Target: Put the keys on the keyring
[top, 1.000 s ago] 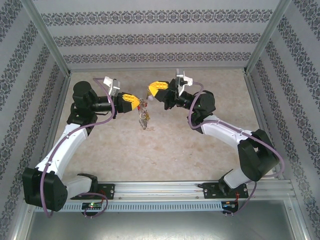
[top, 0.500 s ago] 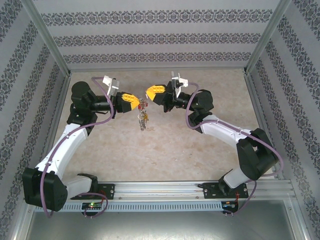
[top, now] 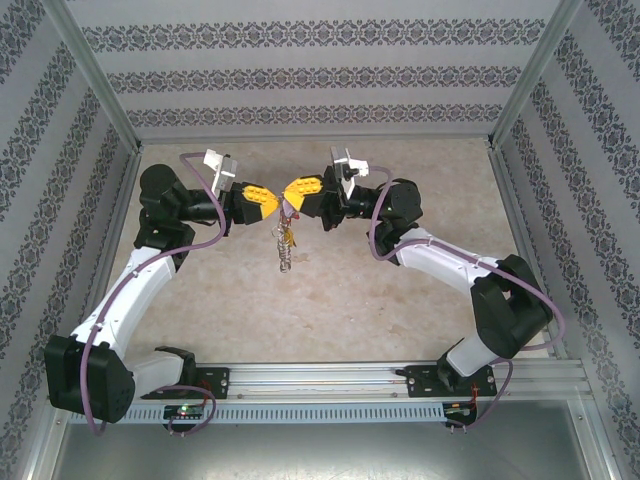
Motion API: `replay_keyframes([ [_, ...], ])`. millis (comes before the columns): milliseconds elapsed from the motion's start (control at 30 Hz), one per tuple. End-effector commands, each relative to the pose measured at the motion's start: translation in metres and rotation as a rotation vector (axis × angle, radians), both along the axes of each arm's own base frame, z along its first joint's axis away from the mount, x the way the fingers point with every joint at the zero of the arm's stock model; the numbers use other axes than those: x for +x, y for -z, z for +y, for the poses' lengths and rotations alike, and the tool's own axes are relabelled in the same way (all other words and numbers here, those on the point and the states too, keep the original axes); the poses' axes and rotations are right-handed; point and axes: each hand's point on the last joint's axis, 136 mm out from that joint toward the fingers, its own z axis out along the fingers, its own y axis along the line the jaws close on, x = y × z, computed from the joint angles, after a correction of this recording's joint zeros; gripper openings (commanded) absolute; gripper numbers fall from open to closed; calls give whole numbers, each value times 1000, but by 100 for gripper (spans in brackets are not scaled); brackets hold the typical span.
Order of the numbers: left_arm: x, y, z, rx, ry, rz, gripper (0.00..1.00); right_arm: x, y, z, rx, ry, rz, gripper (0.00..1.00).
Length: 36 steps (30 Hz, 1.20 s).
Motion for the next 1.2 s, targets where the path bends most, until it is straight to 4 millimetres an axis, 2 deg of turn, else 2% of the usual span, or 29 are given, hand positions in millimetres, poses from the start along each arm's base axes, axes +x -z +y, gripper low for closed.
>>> replay_keyframes([
  [0, -11, -19, -2, -14, 35, -97, 0, -10, -11, 0, 33, -21, -54, 0],
  [533, -17, -20, -1, -5, 30, -118, 0, -2, -6, 2, 38, 30, -36, 0],
  [700, -19, -18, 0, 26, -2, -144, 0, -11, -7, 1, 21, -4, -49, 0],
  [867, -29, -1, 1, 251, -118, -236, 0, -15, -7, -17, 6, 33, -47, 0],
  [1167, -40, 15, -19, 499, -100, -328, 0, -32, -7, -38, -34, 112, -92, 0],
])
